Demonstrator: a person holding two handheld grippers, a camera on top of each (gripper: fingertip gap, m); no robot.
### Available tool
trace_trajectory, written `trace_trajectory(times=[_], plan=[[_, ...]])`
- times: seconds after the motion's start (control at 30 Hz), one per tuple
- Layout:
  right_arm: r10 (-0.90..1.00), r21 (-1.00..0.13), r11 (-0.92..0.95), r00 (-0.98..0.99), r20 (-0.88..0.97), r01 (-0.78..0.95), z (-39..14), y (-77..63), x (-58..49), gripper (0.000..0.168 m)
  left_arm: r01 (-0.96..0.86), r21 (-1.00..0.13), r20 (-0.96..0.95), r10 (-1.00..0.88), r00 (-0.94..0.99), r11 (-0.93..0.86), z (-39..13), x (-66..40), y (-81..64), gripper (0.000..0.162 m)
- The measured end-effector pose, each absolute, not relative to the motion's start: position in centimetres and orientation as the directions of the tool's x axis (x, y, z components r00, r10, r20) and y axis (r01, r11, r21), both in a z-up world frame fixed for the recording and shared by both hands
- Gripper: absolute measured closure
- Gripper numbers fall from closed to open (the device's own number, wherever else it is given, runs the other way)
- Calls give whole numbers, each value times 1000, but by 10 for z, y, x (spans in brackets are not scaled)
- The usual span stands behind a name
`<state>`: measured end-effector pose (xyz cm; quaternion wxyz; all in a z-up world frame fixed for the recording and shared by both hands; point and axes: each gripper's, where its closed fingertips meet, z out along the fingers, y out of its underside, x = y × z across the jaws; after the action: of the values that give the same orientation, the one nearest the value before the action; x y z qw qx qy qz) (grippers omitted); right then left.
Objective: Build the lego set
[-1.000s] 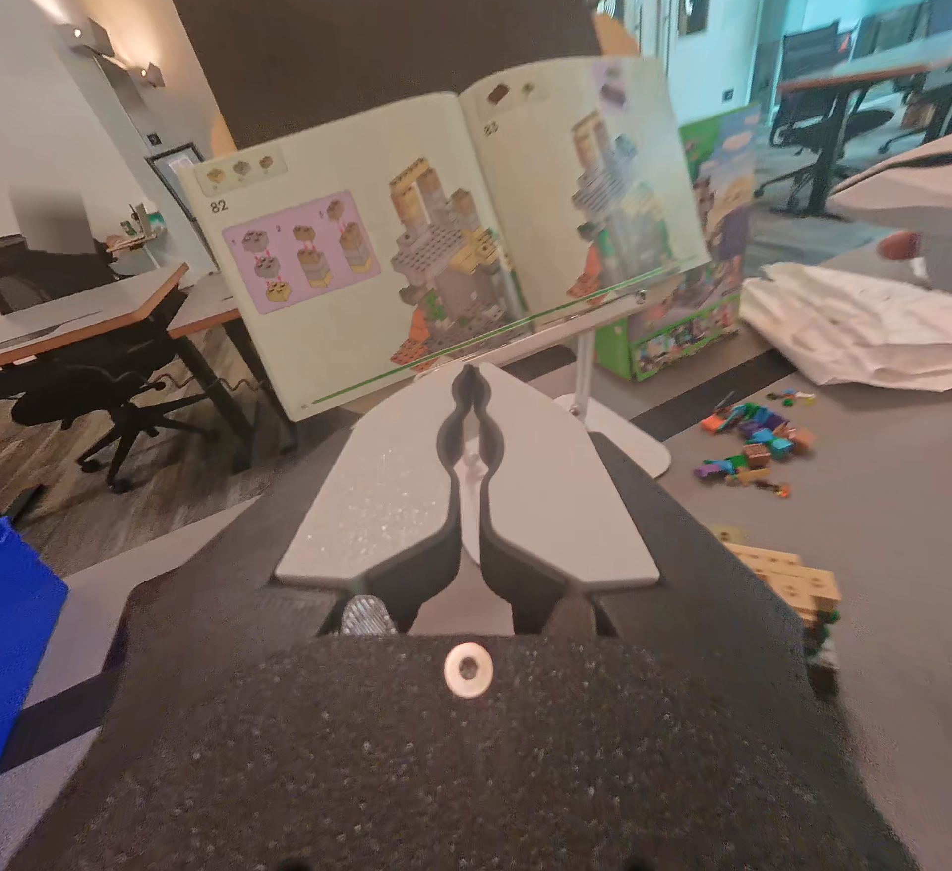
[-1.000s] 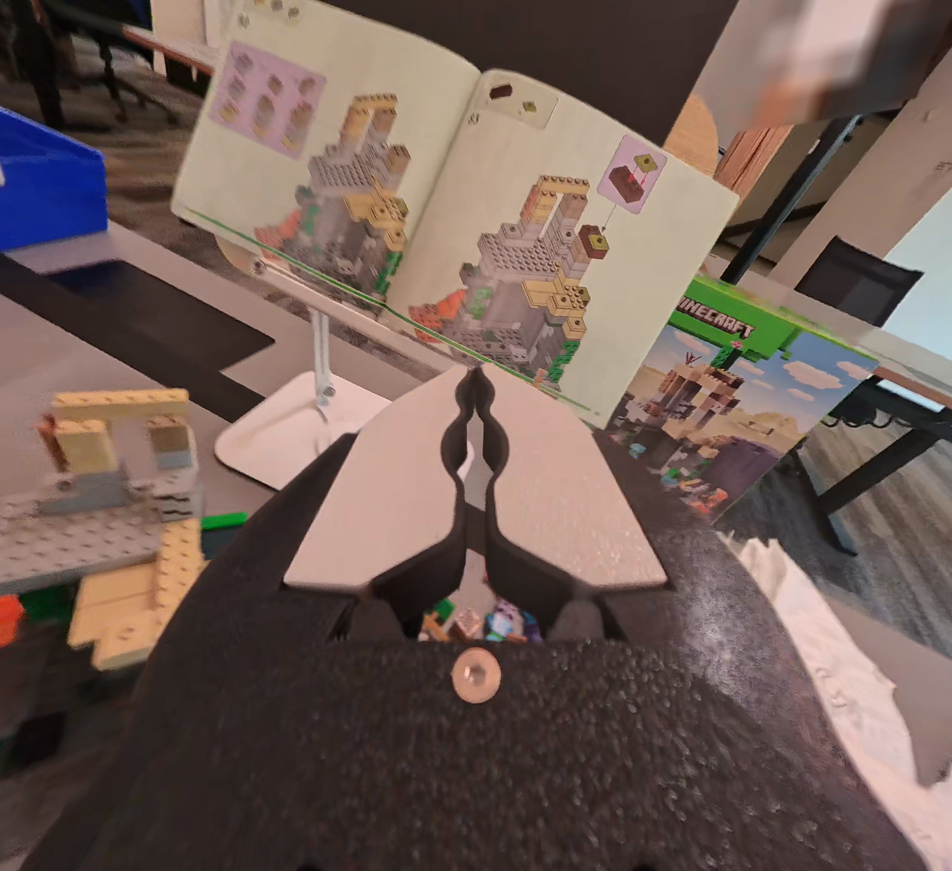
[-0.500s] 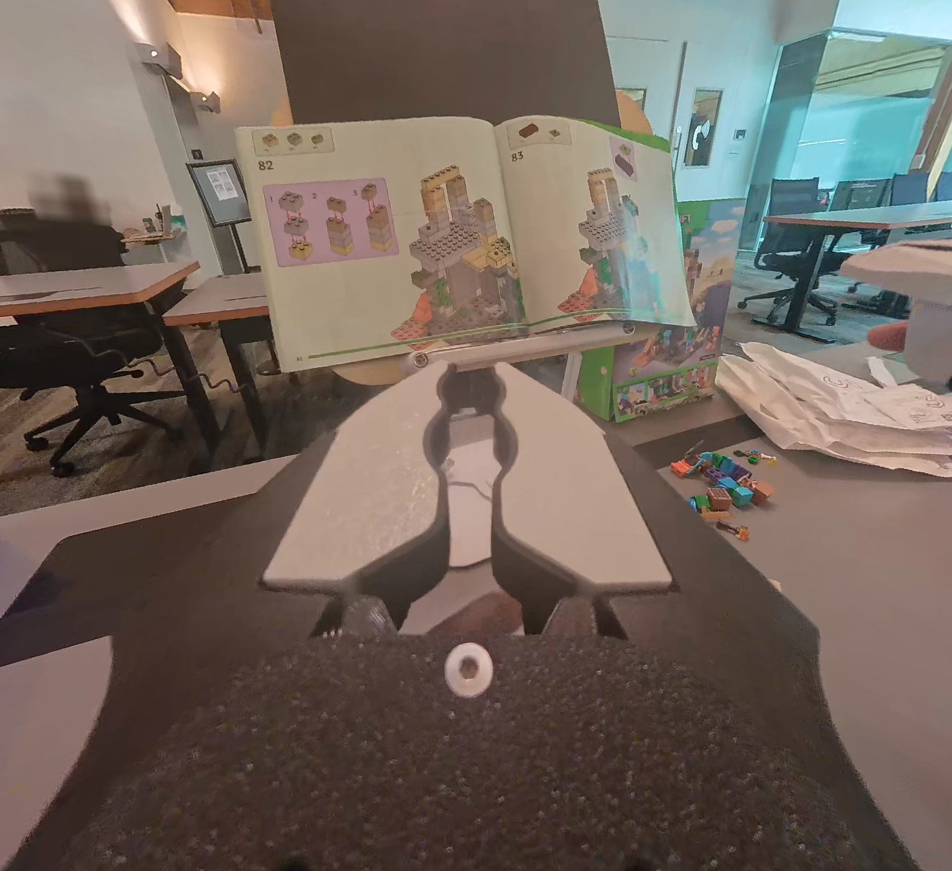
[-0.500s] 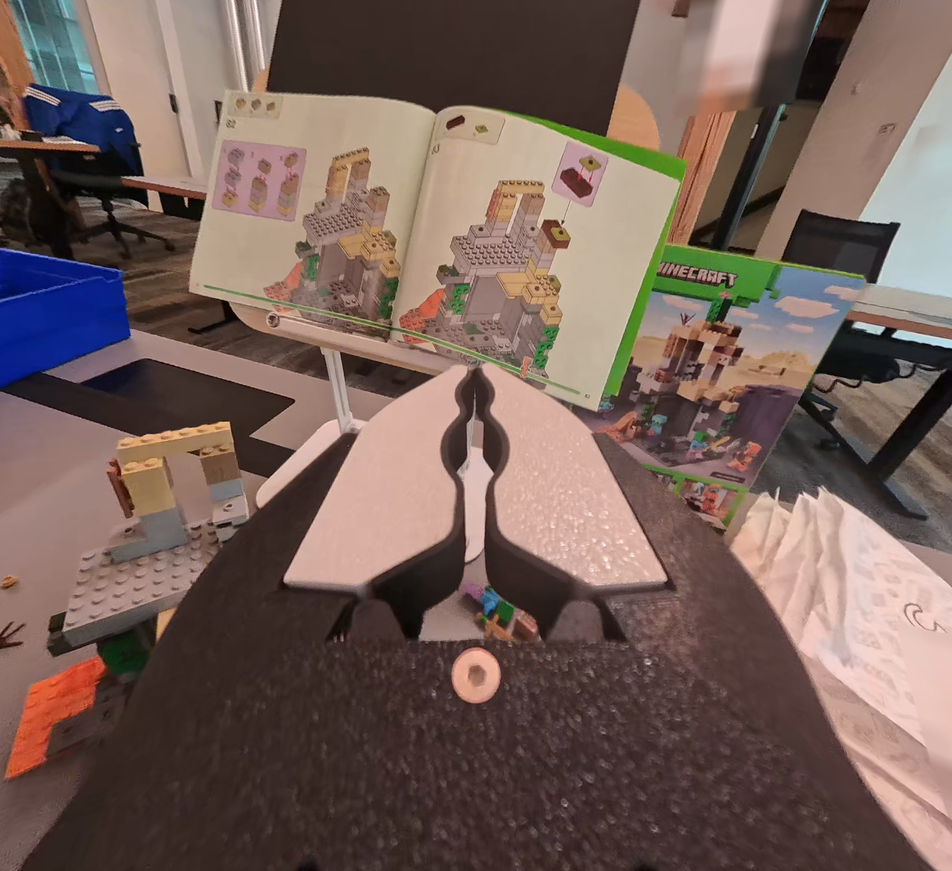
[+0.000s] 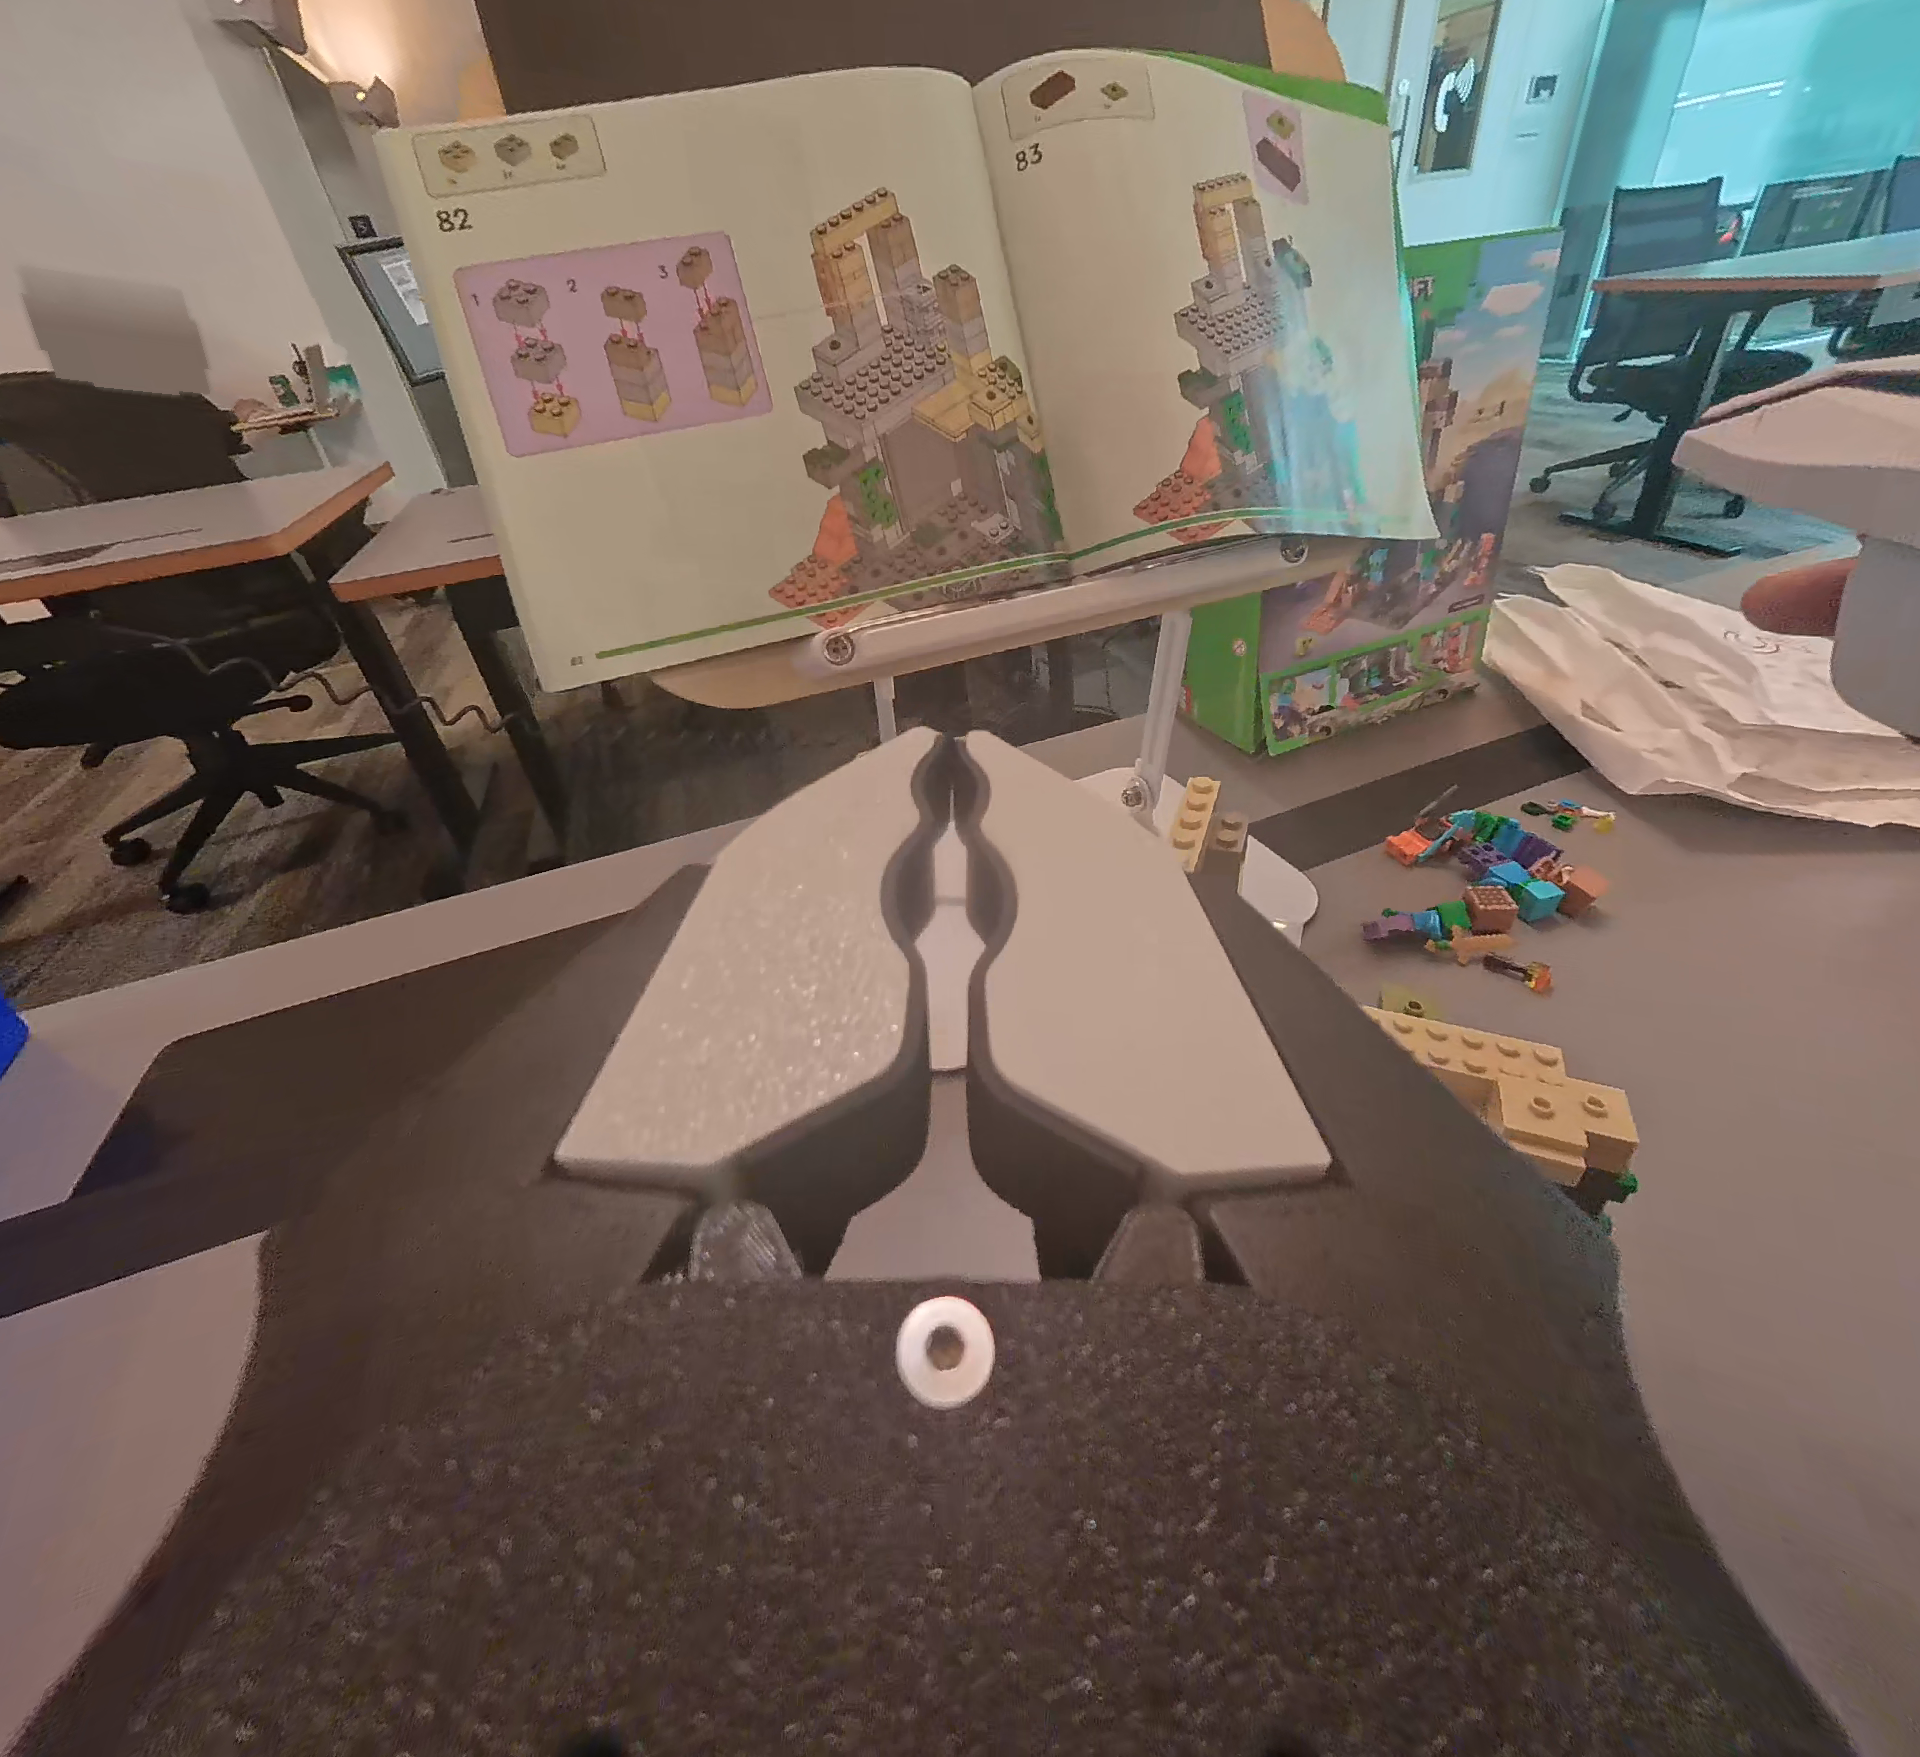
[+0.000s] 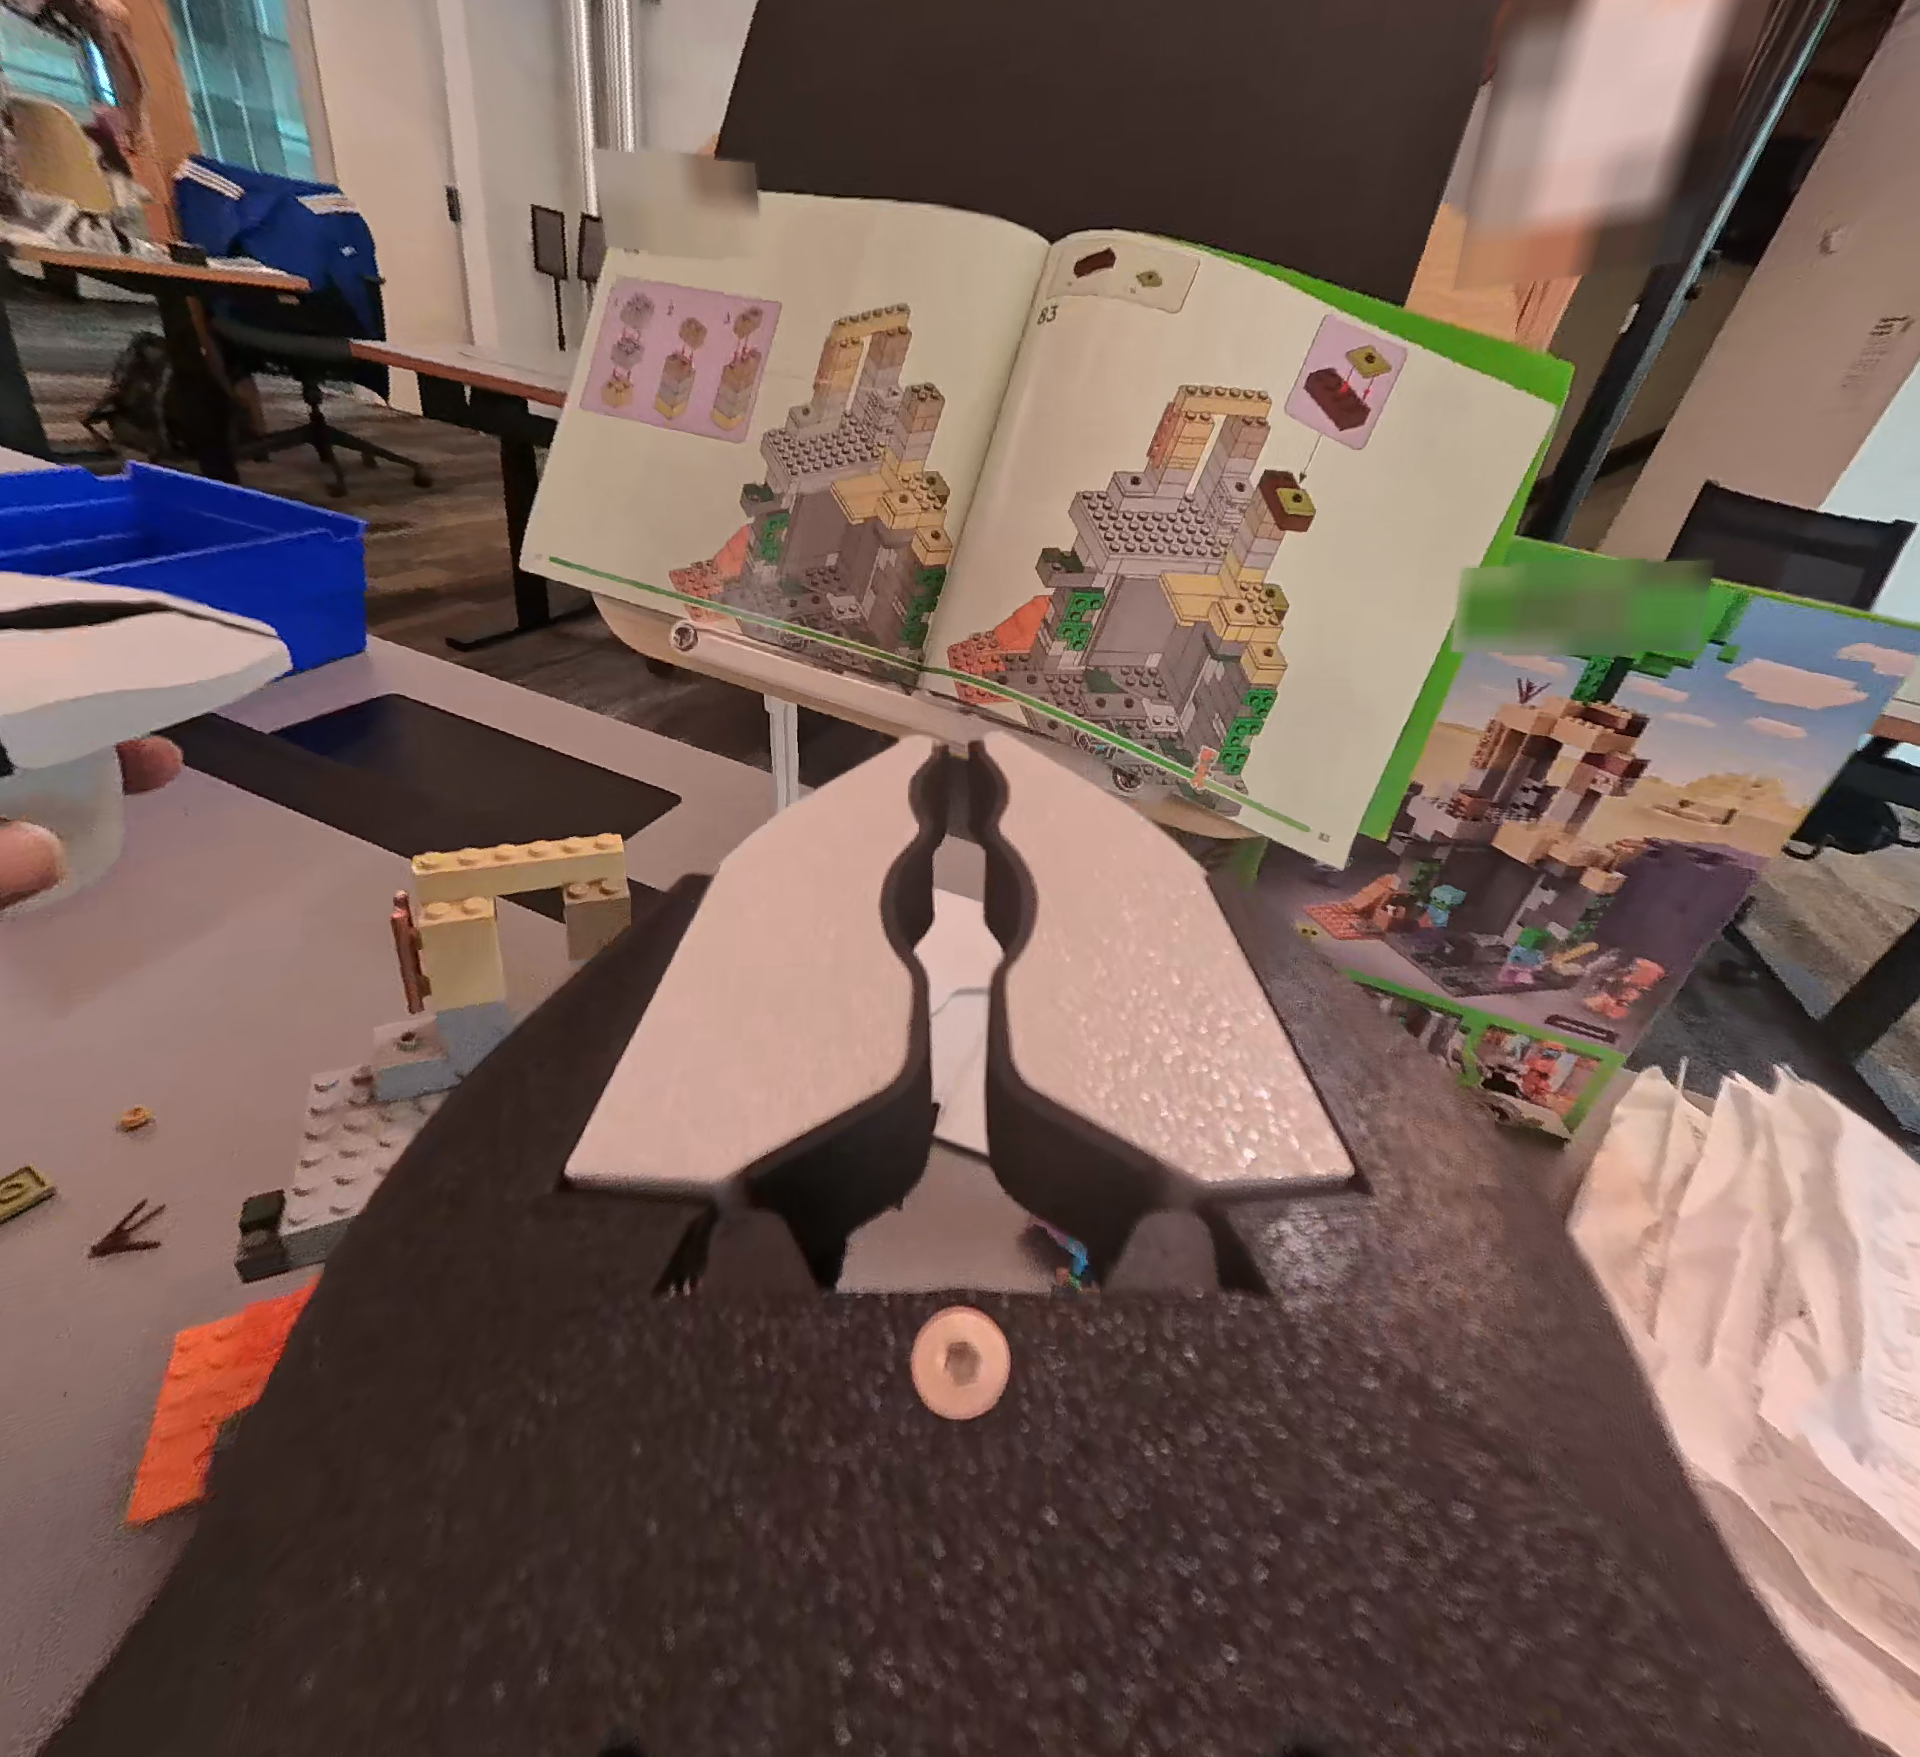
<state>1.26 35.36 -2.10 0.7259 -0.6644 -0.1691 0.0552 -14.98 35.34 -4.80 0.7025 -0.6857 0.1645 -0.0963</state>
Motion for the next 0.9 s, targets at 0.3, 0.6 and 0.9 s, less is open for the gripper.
trace_trajectory(times=[0.3, 0.6, 0.9], plan=[[289, -969, 156, 929, 231, 193, -21, 353, 10, 168, -190, -982, -186, -342, 921, 23, -61, -147, 358, 162], [291, -956, 172, 915, 280, 237, -21, 351, 6, 168, -206, -978, -196, -350, 916, 8, -68, -142, 360, 162], [332, -961, 144, 903, 271, 235, -36, 353, -8, 168, -173, -985, -163, -365, 917, 7, -68, -140, 358, 162]])
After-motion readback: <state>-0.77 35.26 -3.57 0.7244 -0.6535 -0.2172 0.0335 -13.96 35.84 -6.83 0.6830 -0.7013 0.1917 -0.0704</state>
